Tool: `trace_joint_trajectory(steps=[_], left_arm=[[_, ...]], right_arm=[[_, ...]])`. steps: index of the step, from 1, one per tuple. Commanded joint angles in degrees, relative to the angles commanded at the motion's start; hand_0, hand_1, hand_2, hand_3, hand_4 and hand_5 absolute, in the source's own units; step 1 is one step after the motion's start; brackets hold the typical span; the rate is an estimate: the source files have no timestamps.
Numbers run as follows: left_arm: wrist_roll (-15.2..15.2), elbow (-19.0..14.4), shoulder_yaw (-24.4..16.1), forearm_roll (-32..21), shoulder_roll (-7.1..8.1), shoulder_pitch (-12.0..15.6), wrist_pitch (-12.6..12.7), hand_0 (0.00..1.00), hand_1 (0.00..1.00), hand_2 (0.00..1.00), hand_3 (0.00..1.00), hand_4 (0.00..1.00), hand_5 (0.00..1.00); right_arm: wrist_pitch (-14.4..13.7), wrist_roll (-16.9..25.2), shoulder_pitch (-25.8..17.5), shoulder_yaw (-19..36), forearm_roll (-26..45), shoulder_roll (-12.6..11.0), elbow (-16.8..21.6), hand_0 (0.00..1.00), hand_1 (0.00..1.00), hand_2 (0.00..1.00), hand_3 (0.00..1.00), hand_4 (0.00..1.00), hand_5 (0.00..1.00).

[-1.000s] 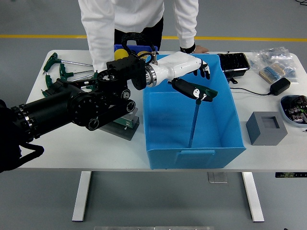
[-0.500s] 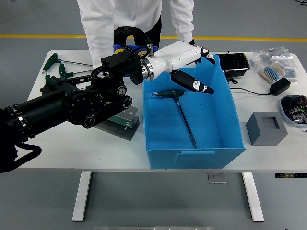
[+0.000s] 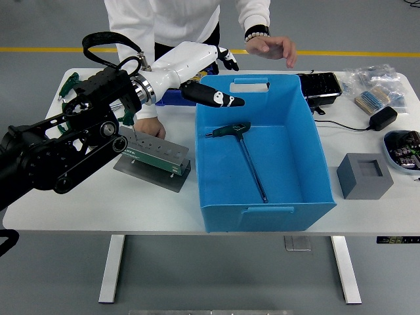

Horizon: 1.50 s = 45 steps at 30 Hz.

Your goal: Lift tool from toolbox,place it in box,lift tool from toolbox,place it in box

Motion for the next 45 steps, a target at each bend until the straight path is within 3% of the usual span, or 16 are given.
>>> trace_joint_trajectory(steps=[6, 12, 18, 24, 28, 32, 34, 35, 38, 40, 41, 42, 45], left_arm=[[4.23, -3.52, -9.67, 2.55, 1.55, 8.08, -0.36, 0.473, 0.512, 0.605, 0.65, 0.998, 0.783], [7.0, -3.18, -21.43, -1.11, 0.73, 16.08, 0.51, 0.484, 0.543, 0.624, 0.664, 0.998, 0.79], [6.61, -1.97, -27.66, -1.8, -0.34, 20.78, 4.26, 0.512, 0.581, 0.65, 0.689, 0.998, 0.786], [5.43, -0.69, -28.33, -6.32, -1.51, 24.0, 9.25, 0.524, 0.589, 0.659, 0.699, 0.998, 0.776], [6.79, 0.49, -27.0, -13.54, -2.28, 25.52, 14.1, 0.524, 0.589, 0.659, 0.699, 0.998, 0.776], [11.51, 0.71, -25.99, -22.25, -2.8, 26.58, 19.21, 0.489, 0.573, 0.659, 0.716, 0.998, 0.772], [15.58, 0.4, -25.97, -26.67, -3.0, 27.26, 23.04, 0.489, 0.573, 0.659, 0.716, 0.998, 0.772], [17.31, 0.39, -26.14, -28.67, -3.08, 27.54, 24.63, 0.359, 0.405, 0.555, 0.718, 0.998, 0.83], [21.48, 0.74, -26.95, -35.87, -3.15, 28.62, 29.33, 0.359, 0.405, 0.555, 0.718, 0.998, 0.83], [23.11, 0.99, -27.57, -40.19, -3.05, 29.23, 30.59, 0.359, 0.405, 0.555, 0.718, 0.998, 0.83], [24.12, 1.17, -28.05, -42.42, -2.96, 29.57, 30.67, 0.321, 0.353, 0.518, 0.721, 0.998, 0.907], [24.91, 1.31, -28.42, -44.41, -2.88, 29.79, 30.48, 0.321, 0.353, 0.518, 0.721, 0.998, 0.907], [26.94, 1.61, -28.98, -44.62, -2.61, 30.3, 29.09, 0.321, 0.353, 0.518, 0.721, 0.998, 0.907]], right_arm=[[0.01, 0.02, -0.19, -0.05, -0.05, 0.16, -0.07, 0.667, 0.626, 0.704, 0.573, 0.831, 0.738], [-0.07, 0.19, -0.38, -0.24, 0.45, 0.41, -0.18, 0.667, 0.627, 0.704, 0.573, 0.831, 0.737], [-0.06, -0.07, -0.5, 0.1, -0.12, 0.62, -0.21, 0.667, 0.63, 0.707, 0.573, 0.829, 0.736], [-0.02, -0.29, -0.69, 0.35, -0.51, 0.81, -0.22, 0.667, 0.63, 0.707, 0.573, 0.828, 0.736], [-0.01, -0.4, -0.83, 0.6, -0.84, 0.91, -0.24, 0.667, 0.63, 0.707, 0.573, 0.828, 0.736], [-0.01, -0.48, -0.88, 0.72, -1.17, 0.96, -0.24, 0.667, 0.631, 0.706, 0.573, 0.827, 0.735], [-0.02, -0.47, -0.9, 0.74, -1.15, 0.98, -0.24, 0.667, 0.631, 0.706, 0.573, 0.827, 0.735], [-0.02, -0.44, -0.91, 0.69, -1.08, 0.98, -0.24, 0.667, 0.63, 0.708, 0.573, 0.827, 0.736], [-0.04, -0.35, -0.96, 0.55, -0.81, 1.01, -0.24, 0.667, 0.63, 0.708, 0.573, 0.827, 0.736], [-0.04, -0.35, -1.01, 0.57, -0.79, 1.02, -0.24, 0.667, 0.63, 0.708, 0.573, 0.827, 0.736], [-0.04, -0.33, -1.04, 0.54, -0.76, 1.03, -0.24, 0.666, 0.63, 0.708, 0.573, 0.827, 0.735], [-0.04, -0.34, -1.05, 0.55, -0.77, 1.03, -0.24, 0.666, 0.63, 0.708, 0.573, 0.827, 0.735], [-0.04, -0.36, -1.11, 0.58, -0.88, 1.06, -0.23, 0.666, 0.63, 0.708, 0.573, 0.827, 0.735]])
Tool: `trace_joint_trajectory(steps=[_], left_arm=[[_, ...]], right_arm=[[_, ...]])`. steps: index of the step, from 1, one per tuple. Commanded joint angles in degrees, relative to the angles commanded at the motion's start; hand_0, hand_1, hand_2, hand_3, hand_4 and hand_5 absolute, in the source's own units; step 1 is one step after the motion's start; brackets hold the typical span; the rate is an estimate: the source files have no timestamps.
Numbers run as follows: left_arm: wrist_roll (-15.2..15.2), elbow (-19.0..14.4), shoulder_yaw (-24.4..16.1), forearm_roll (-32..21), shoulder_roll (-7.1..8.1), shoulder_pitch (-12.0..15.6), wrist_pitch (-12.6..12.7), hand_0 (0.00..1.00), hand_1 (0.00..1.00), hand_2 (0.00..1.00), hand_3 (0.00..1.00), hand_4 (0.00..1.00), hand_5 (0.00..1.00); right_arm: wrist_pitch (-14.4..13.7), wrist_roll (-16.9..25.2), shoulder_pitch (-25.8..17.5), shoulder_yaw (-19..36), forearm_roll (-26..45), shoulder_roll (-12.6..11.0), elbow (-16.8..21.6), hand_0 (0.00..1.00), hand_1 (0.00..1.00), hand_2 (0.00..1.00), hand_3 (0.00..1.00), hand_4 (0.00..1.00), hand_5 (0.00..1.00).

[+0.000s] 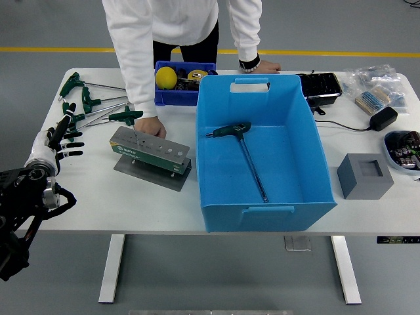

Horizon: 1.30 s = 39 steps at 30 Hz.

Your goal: Lift tool from toolbox,place it in box,lift tool from toolbox,place it in box

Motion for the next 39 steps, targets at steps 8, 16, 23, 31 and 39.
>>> trace_joint_trajectory(steps=[8, 16, 23, 31, 39], left_arm=[[-1.13, -1.19, 2.95, -16.46, -0.08, -0.2, -1.15, 0.317, 0.365, 0.544, 0.734, 0.998, 0.956], [-4.32, -1.93, 5.31, -35.64, -0.81, -1.37, 0.0, 0.346, 0.419, 0.606, 0.758, 0.986, 0.97], [-6.98, -0.43, 6.54, -41.14, -1.85, -3.41, 0.25, 0.349, 0.428, 0.619, 0.791, 0.978, 0.975], [-8.91, 1.99, 7.53, -41.8, -2.35, -5.51, 0.81, 0.349, 0.435, 0.618, 0.796, 0.976, 0.979], [-9.85, 3.5, 8.67, -42.85, -2.67, -6.87, 0.42, 0.349, 0.442, 0.622, 0.801, 0.971, 0.979]], right_arm=[[0.03, 0.05, 0.23, -0.17, 0.24, -0.01, 0.02, 0.667, 0.632, 0.708, 0.573, 0.826, 0.738], [0.04, 0.1, 0.39, -0.34, 0.64, -0.03, 0.04, 0.668, 0.632, 0.709, 0.573, 0.826, 0.74], [0.03, 0.0, 0.51, -0.25, 0.43, -0.04, 0.06, 0.667, 0.632, 0.707, 0.574, 0.826, 0.741], [0.03, -0.09, 0.64, -0.11, 0.07, -0.1, 0.08, 0.667, 0.631, 0.707, 0.573, 0.826, 0.742], [0.02, -0.2, 0.76, 0.09, -0.28, -0.14, 0.09, 0.668, 0.63, 0.708, 0.573, 0.827, 0.741]])
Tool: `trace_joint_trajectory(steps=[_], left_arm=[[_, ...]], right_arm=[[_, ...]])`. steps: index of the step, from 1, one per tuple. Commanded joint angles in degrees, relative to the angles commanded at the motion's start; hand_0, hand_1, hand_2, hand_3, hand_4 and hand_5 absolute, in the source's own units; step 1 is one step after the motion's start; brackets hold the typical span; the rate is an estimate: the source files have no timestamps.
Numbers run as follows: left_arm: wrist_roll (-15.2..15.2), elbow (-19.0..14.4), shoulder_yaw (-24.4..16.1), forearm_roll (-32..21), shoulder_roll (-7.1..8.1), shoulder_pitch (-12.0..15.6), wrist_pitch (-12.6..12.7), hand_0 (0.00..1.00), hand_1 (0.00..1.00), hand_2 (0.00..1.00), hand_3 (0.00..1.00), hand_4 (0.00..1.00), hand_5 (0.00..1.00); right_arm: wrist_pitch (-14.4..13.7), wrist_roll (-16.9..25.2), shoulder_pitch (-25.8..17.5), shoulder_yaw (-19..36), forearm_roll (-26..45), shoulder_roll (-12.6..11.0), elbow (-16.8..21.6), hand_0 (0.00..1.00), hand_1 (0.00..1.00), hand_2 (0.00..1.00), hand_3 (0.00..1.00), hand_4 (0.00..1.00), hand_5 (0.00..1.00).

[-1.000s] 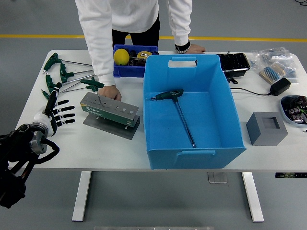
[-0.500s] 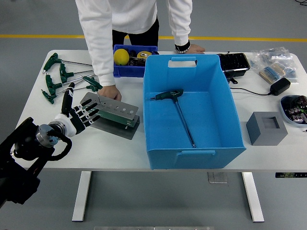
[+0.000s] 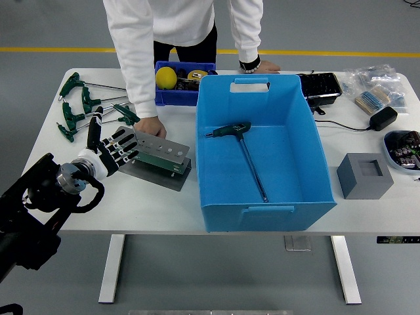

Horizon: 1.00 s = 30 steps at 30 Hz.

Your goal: Lift tool from toolbox,place it in box,lift tool from toolbox,place it in box

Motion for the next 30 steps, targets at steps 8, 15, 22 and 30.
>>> trace_joint_trajectory(steps=[8, 15, 22, 30], left_arm=[[-0.22, 0.16, 0.73, -0.87, -0.53, -0.98, -0.46, 0.349, 0.444, 0.627, 0.802, 0.971, 0.979], [-0.61, 0.77, 1.11, -1.33, -0.87, -1.71, -0.53, 0.348, 0.445, 0.628, 0.803, 0.971, 0.979], [-1.34, 1.21, 1.27, -3.04, -1.17, -2.08, -0.91, 0.348, 0.446, 0.63, 0.803, 0.971, 0.978], [-3.24, 2.71, 1.71, -6.15, -1.74, -3.27, -2.13, 0.351, 0.449, 0.63, 0.793, 0.971, 0.981]], right_arm=[[0.01, -0.1, 0.1, 0.2, -0.38, -0.03, 0.02, 0.668, 0.631, 0.708, 0.573, 0.826, 0.742], [0.07, -0.08, 0.29, 0.08, -0.4, -0.05, 0.08, 0.668, 0.631, 0.708, 0.573, 0.826, 0.743], [0.12, -0.05, 0.45, 0.0, -0.33, -0.09, 0.13, 0.668, 0.631, 0.708, 0.573, 0.826, 0.743], [0.15, -0.14, 0.62, 0.08, -0.57, -0.14, 0.19, 0.668, 0.631, 0.707, 0.572, 0.826, 0.742]])
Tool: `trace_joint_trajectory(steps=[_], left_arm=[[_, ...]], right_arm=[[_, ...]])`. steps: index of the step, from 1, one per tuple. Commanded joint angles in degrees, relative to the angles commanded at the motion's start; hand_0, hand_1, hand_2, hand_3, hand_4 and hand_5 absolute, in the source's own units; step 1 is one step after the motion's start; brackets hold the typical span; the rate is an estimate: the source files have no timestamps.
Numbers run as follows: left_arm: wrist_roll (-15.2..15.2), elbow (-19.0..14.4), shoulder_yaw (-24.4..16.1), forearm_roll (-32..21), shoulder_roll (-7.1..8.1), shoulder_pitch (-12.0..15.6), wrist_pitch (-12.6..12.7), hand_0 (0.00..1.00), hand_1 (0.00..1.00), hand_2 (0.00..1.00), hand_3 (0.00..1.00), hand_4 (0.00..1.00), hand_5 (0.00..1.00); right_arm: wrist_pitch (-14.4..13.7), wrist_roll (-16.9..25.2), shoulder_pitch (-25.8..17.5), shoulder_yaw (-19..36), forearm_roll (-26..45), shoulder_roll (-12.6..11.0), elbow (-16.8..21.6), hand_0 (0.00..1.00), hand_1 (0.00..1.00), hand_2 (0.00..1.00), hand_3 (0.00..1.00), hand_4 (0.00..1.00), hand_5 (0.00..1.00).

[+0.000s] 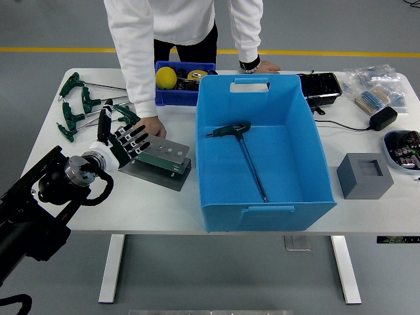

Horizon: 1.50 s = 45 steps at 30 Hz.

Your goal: Lift tool from toolbox,place it in box,lift tool from toolbox,place it in box

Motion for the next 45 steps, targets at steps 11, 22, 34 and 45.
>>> trace_joint_trajectory(steps=[11, 22, 34, 45], left_arm=[[-3.88, 0.58, 0.32, -7.59, -0.45, -0.99, -1.53, 0.359, 0.46, 0.621, 0.718, 0.971, 0.98], [-6.21, -2.5, -0.66, -12.65, 0.01, -1.23, -1.8, 0.369, 0.469, 0.617, 0.685, 0.971, 0.98], [-6.47, -11.14, -1.47, -14.36, 2.41, -2.33, 0.39, 0.38, 0.486, 0.618, 0.649, 0.972, 0.982], [-5.89, -19.33, 2.29, -15.58, 4.32, -8.23, 1.1, 0.385, 0.491, 0.619, 0.653, 0.971, 0.98]], right_arm=[[0.04, 0.02, 0.04, -0.08, 0.07, -0.06, 0.04, 0.668, 0.631, 0.707, 0.573, 0.827, 0.741], [0.09, -0.07, -0.31, 0.13, -0.33, -0.04, 0.04, 0.668, 0.631, 0.707, 0.573, 0.827, 0.741], [0.06, -0.08, -0.68, 0.24, -0.39, 0.07, 0.0, 0.668, 0.63, 0.707, 0.573, 0.827, 0.742], [0.1, 0.1, -0.41, -0.09, 0.2, -0.08, -0.02, 0.668, 0.631, 0.707, 0.573, 0.828, 0.742]])
